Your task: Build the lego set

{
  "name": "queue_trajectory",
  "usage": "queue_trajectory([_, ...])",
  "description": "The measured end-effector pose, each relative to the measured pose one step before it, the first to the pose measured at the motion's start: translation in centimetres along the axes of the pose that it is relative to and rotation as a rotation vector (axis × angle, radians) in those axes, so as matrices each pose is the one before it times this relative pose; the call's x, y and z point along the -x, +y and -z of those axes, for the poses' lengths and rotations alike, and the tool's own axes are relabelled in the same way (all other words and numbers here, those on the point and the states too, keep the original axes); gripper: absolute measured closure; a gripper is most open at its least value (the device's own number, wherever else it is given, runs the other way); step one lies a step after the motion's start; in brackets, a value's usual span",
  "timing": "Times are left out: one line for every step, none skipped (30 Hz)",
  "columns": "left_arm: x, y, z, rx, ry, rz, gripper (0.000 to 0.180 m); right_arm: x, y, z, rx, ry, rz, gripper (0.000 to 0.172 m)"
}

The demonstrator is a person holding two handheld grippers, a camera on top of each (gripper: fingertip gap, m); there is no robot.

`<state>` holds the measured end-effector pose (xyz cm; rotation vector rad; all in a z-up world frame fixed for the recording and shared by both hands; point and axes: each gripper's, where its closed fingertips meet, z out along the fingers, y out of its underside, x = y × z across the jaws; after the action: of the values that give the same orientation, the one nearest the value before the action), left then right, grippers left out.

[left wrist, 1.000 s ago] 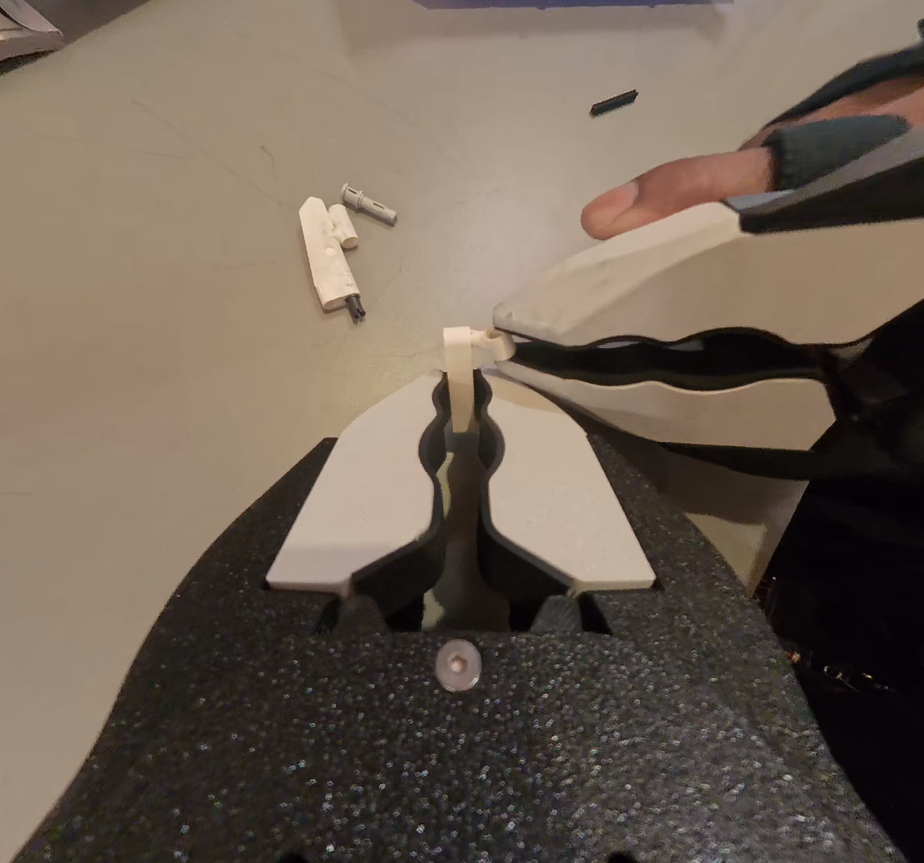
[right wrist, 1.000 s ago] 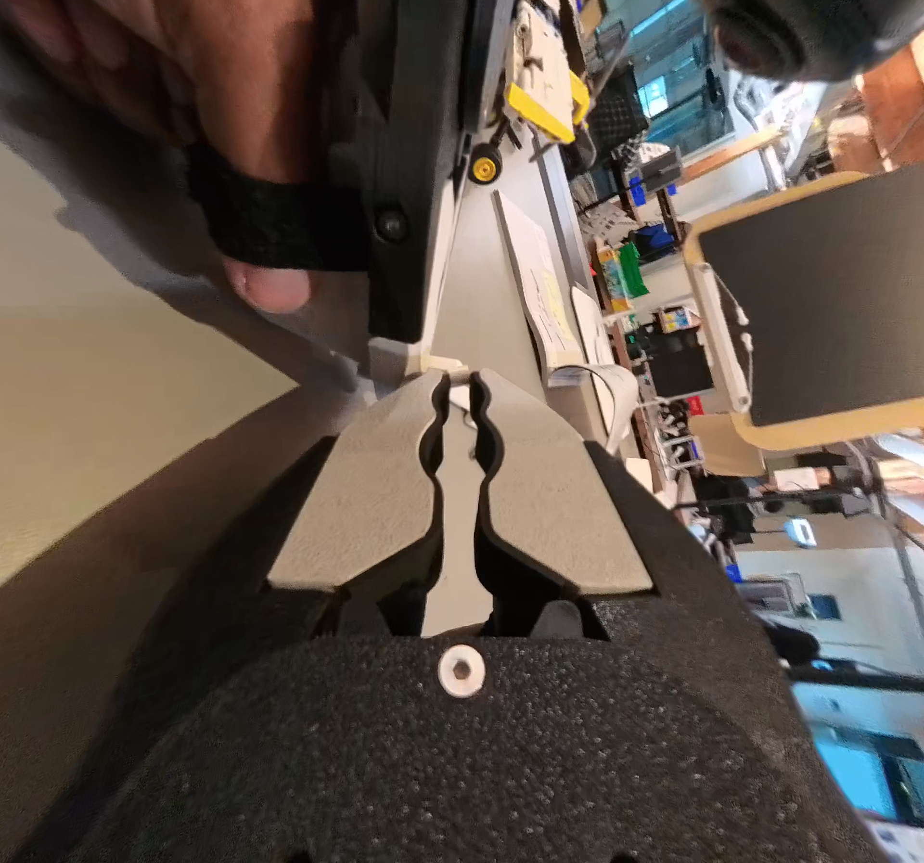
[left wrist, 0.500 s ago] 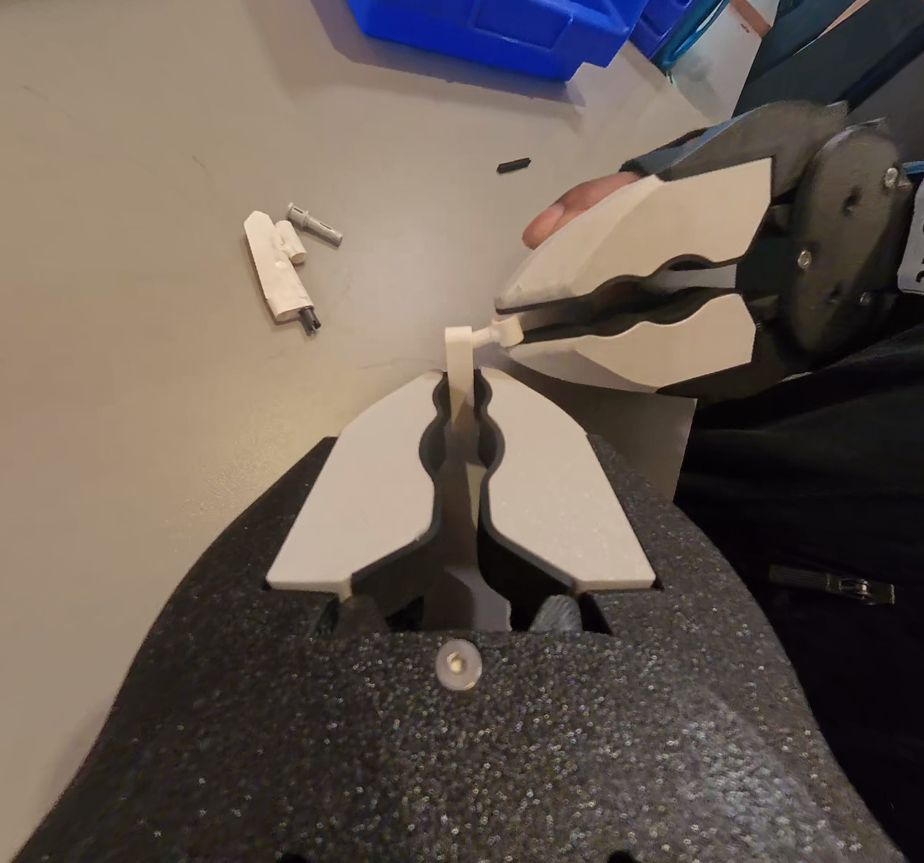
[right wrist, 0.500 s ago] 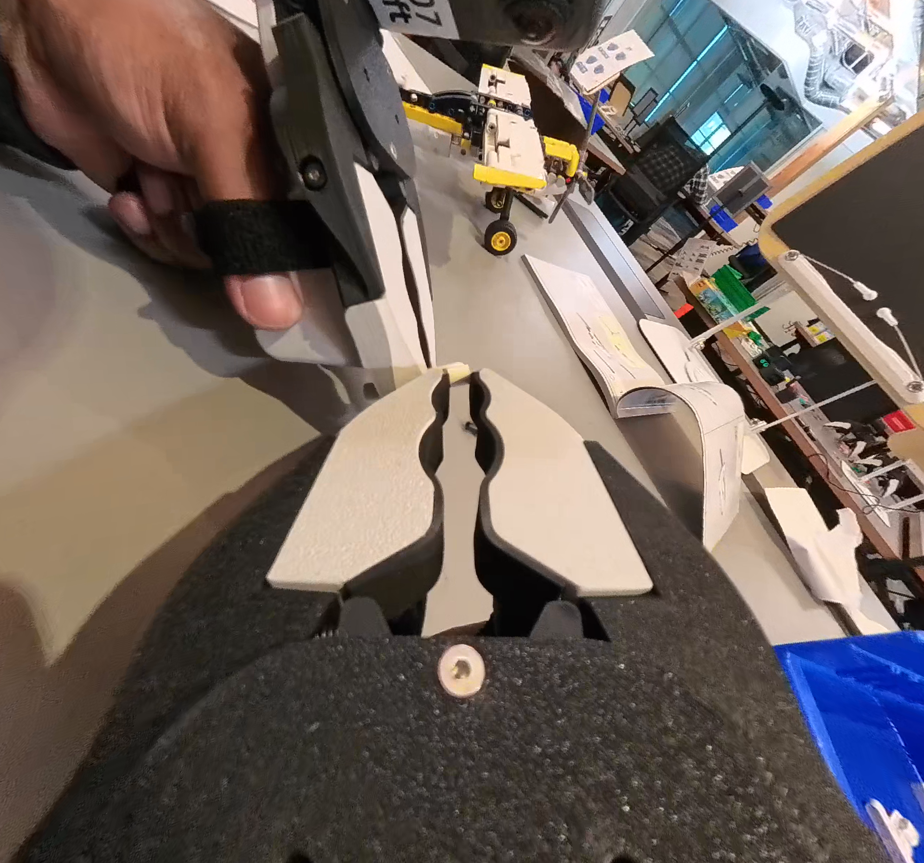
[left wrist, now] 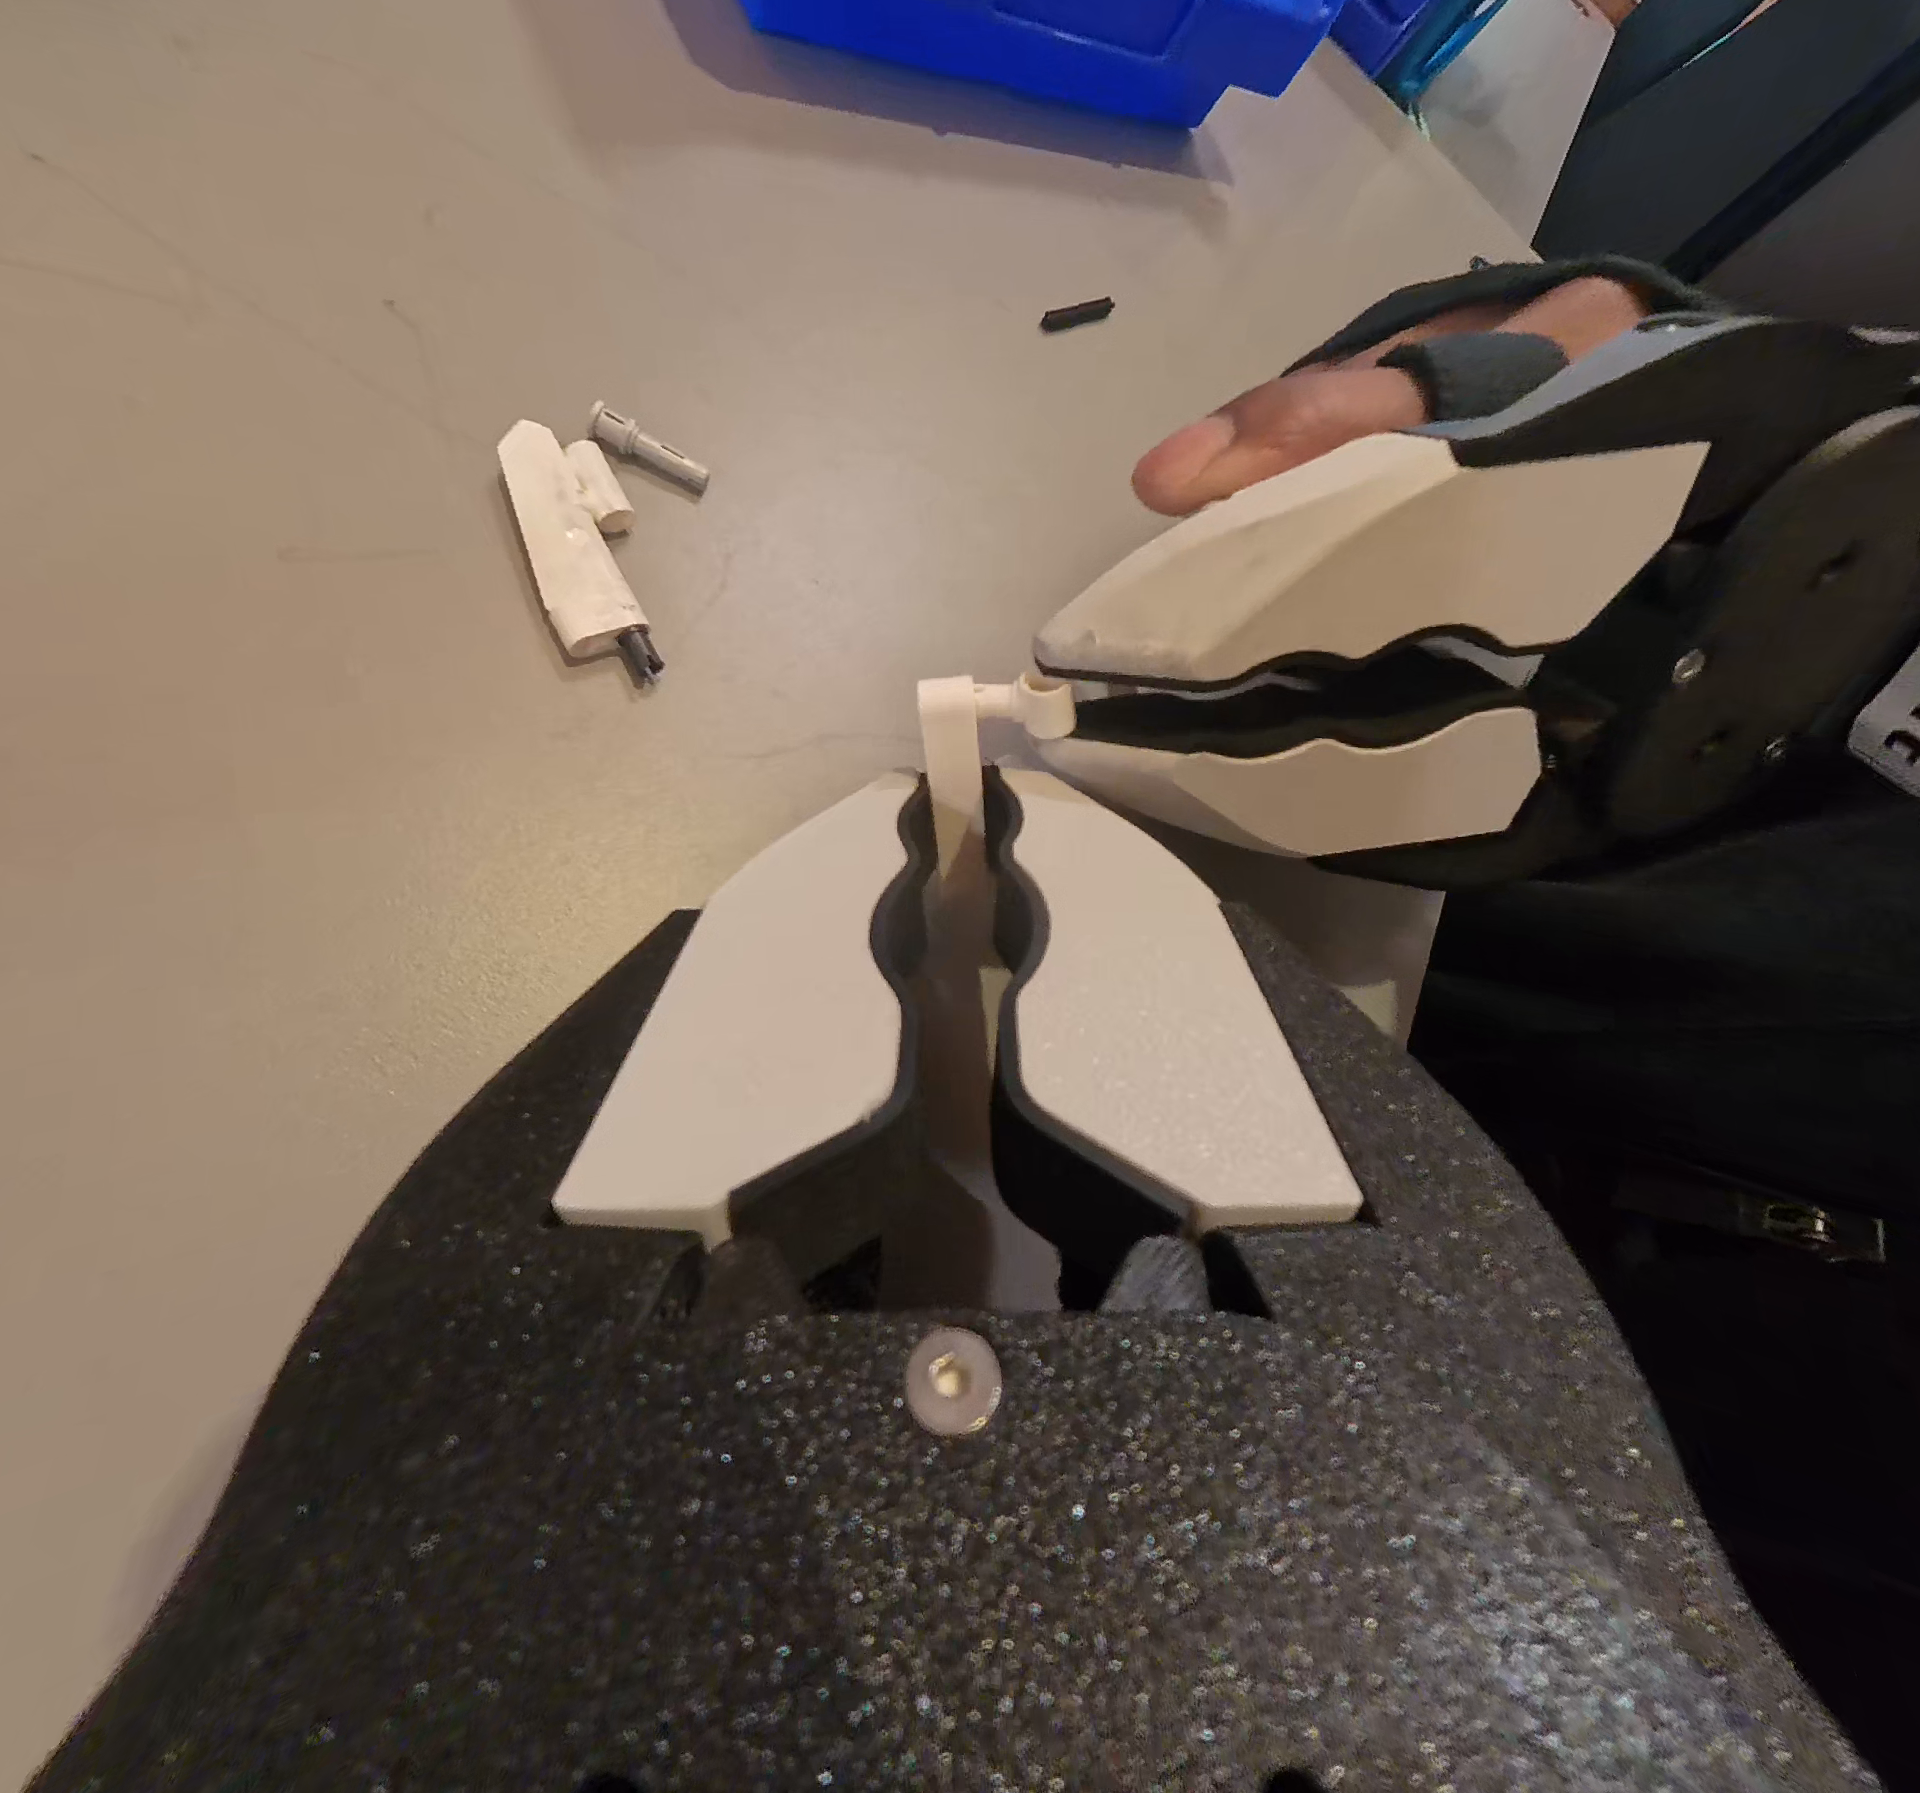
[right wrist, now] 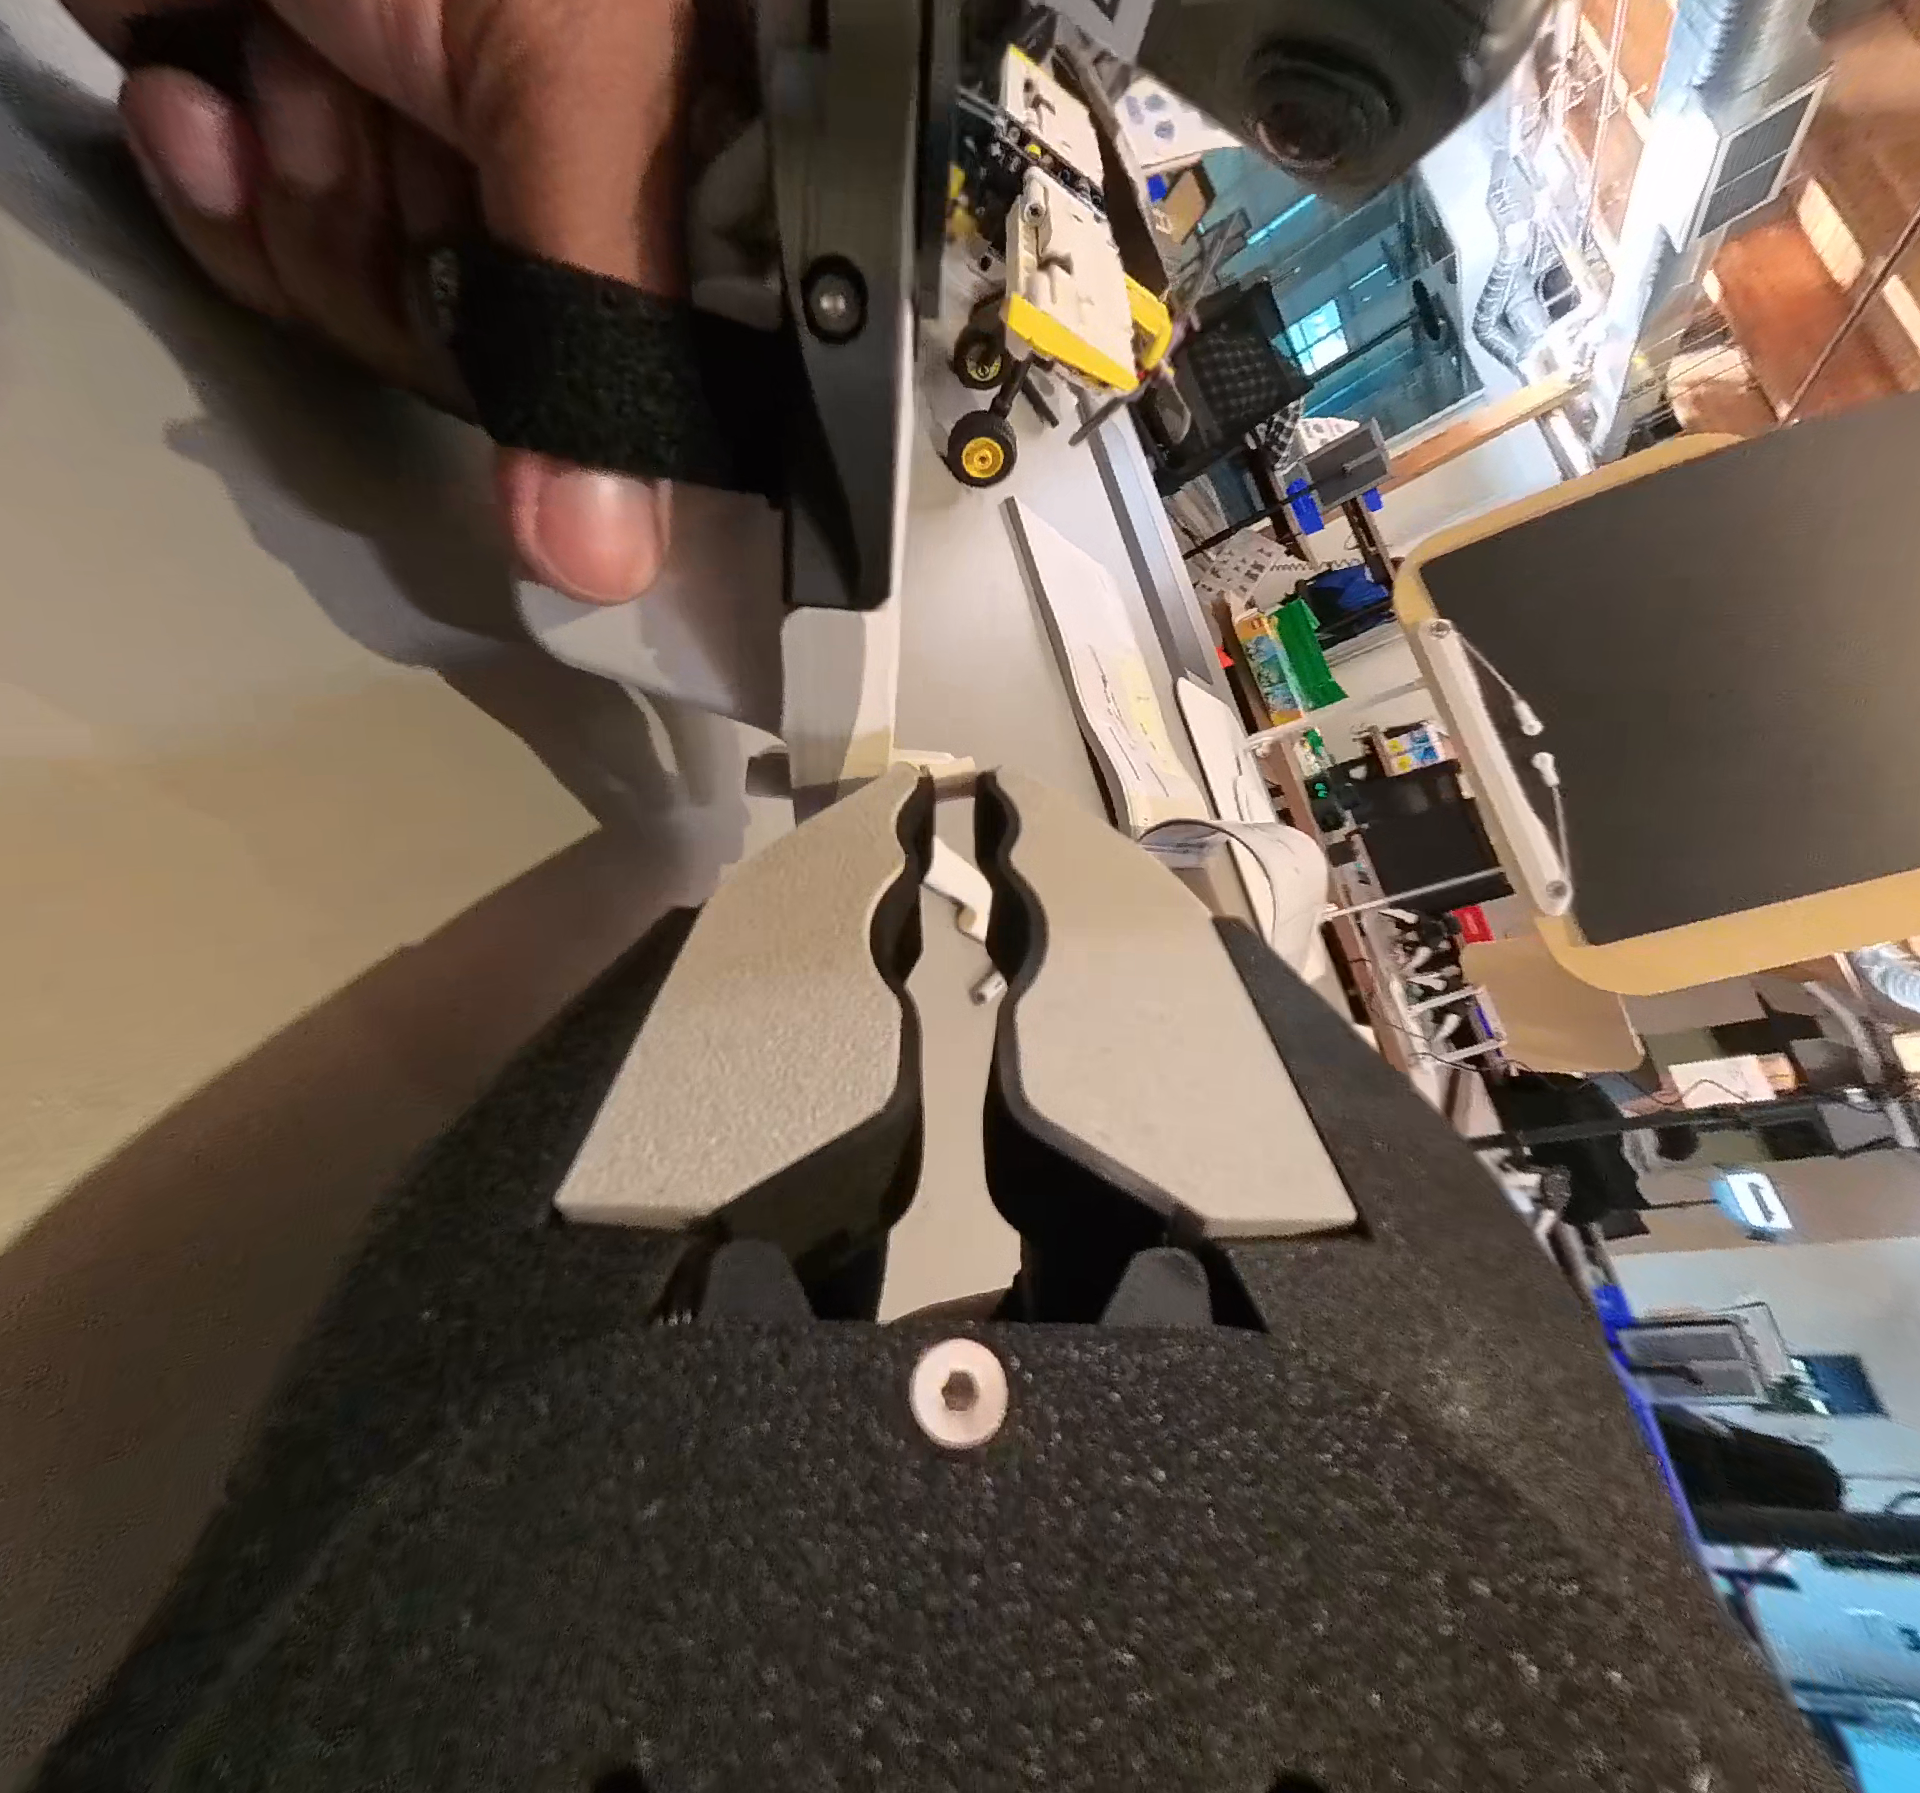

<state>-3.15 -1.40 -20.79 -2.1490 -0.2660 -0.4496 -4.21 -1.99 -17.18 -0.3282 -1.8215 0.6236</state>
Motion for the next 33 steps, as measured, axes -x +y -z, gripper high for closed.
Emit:
queue_trajectory([-0.036,-0.017,0.028,-0.0022,0.0003,-0.004,0.172,-0.025,-0.025,0.031,-0.0052,-0.0038,-0.0106,0.164])
queue_trajectory([-0.063,-0.029,0.032,-0.0032,0.0021,-0.0055,0.172,-0.013,-0.048,0.039,-0.0051,-0.0032,-0.0127,0.165])
queue_trajectory([-0.07,-0.041,0.05,-0.0055,0.003,-0.0047,0.172,-0.028,-0.073,0.053,-0.008,-0.0069,-0.0243,0.164])
queue_trajectory([-0.094,-0.028,0.065,-0.0048,0.0069,-0.0011,0.172,-0.036,-0.066,0.048,-0.0112,-0.0109,-0.0312,0.165])
queue_trajectory([-0.075,-0.029,0.066,-0.0039,0.0087,0.0019,0.172,-0.021,-0.061,0.06,-0.0125,-0.0152,-0.0373,0.165])
queue_trajectory([-0.066,-0.074,0.084,-0.007,0.0086,0.002,0.172,-0.042,-0.014,0.051,-0.0104,-0.0159,-0.0358,0.164])
queue_trajectory([-0.098,-0.02,0.053,-0.0029,0.0109,0.0014,0.172,-0.017,-0.042,0.062,-0.0119,-0.0148,-0.0277,0.164])
queue_trajectory([-0.081,0.018,0.025,0.0008,0.0075,-0.001,0.172,0.022,-0.07,0.05,-0.0115,-0.013,-0.0171,0.164])
queue_trajectory([-0.086,0.027,0.012,0.0011,0.0065,-0.0024,0.172,0.033,-0.056,0.045,-0.0096,-0.0099,-0.0048,0.164])
queue_trajectory([-0.034,0.038,0.002,0.0025,0.0032,-0.0016,0.172,0.026,-0.033,0.04,-0.0079,-0.0087,-0.0004,0.164])
queue_trajectory([-0.064,0.044,-0.019,0.003,0.004,-0.0025,0.172,0.044,-0.021,0.041,-0.0054,-0.0094,0.0028,0.164])
queue_trajectory([0.011,0.016,-0.026,0.0022,-0.003,-0.0029,0.172,0.018,0.019,0.04,-0.0019,-0.0064,0.0049,0.164])
queue_trajectory([0.038,0.093,-0.058,0.0065,-0.0061,-0.0035,0.172,0.032,0.068,-0.006,0.004,-0.002,0.0121,0.164])
queue_trajectory([0.009,0.028,-0.023,0.0029,-0.0021,-0.0024,0.172,0.054,0.037,0.012,0.0029,0.0025,0.024,0.164])
queue_trajectory([-0.051,0.021,-0.017,0.0014,0.0033,-0.0008,0.172,0.03,-0.001,0.044,0.0012,0.0057,0.0313,0.164])
queue_trajectory([-0.029,0.02,-0.018,0.002,0.0031,0.0009,0.172,0.017,0.021,0.044,0.0013,0.0056,0.0287,0.164])
queue_trajectory([-0.038,0.052,-0.02,0.0046,0.0054,0.0018,0.172,0.051,0.008,0.027,-0.0018,0.0016,0.0251,0.164])
queue_trajectory([-0.089,0.012,-0.008,0.002,0.0109,0.0021,0.172,0.025,-0.005,0.049,-0.0047,-0.0005,0.0251,0.164])
queue_trajectory([-0.074,0.015,-0.005,0.0029,0.0111,0.0041,0.172,-0.002,-0.026,0.041,-0.0055,0.0017,0.0292,0.164])
queue_trajectory([-0.039,0.011,-0.012,0.0039,0.0079,0.0034,0.172,-0.007,-0.001,0.025,-0.0027,0.0031,0.0283,0.165])
queue_trajectory([-0.02,0.003,-0.017,0.0019,0.0036,-0.0003,0.172,-0.008,0.001,0.005,-0.0017,0.0058,0.0315,0.164])
queue_trajectory([-0.06,-0.008,0.015,-0.0002,0.0055,-0.0009,0.172,-0.009,-0.017,0.019,-0.0026,0.0083,0.0398,0.164])
queue_trajectory([-0.005,0.039,-0.01,0.0024,0.0016,0.0011,0.172,0.001,0.045,0.019,0.0,0.0055,0.0355,0.164])
queue_trajectory([0.061,0.023,-0.021,0.0021,-0.0065,-0.0014,0.172,0.019,0.069,-0.018,0.0008,0.0012,0.0276,0.164])
queue_trajectory([0.052,0.024,-0.031,0.0019,-0.008,-0.0061,0.172,0.027,0.08,-0.018,0.002,0.0017,0.0252,0.164])
queue_trajectory([0.087,-0.033,-0.004,-0.0023,-0.0094,-0.002,0.172,-0.011,0.082,-0.033,0.0046,0.0031,0.0179,0.164])
queue_trajectory([0.108,-0.053,-0.005,-0.0045,-0.013,-0.0047,0.172,-0.024,0.085,-0.055,0.0077,0.0006,-0.0036,0.164])
queue_trajectory([0.109,0.016,-0.01,-0.0002,-0.017,-0.0076,0.172,-0.007,0.041,-0.062,0.0068,-0.0011,-0.0137,0.164])
queue_trajectory([0.146,-0.039,-0.007,-0.004,-0.0207,-0.0073,0.172,-0.007,0.021,-0.071,0.0096,0.0006,-0.0153,0.164])
queue_trajectory([0.117,-0.017,-0.011,-0.0019,-0.0187,-0.0062,0.172,0.001,-0.024,-0.058,0.01,0.0041,-0.0218,0.164])
queue_trajectory([0.124,0.005,-0.023,-0.0011,-0.0192,-0.0066,0.172,0.035,-0.051,-0.043,0.009,0.0036,-0.0218,0.165])
queue_trajectory([0.17,0.008,-0.037,0.0001,-0.0221,-0.0059,0.172,0.033,0.06,-0.045,0.0166,0.0035,-0.026,0.165])
queue_trajectory([0.033,-0.06,-0.006,-0.0047,-0.0134,-0.0077,0.172,0.006,0.013,-0.022,0.0127,0.004,-0.0314,0.165])
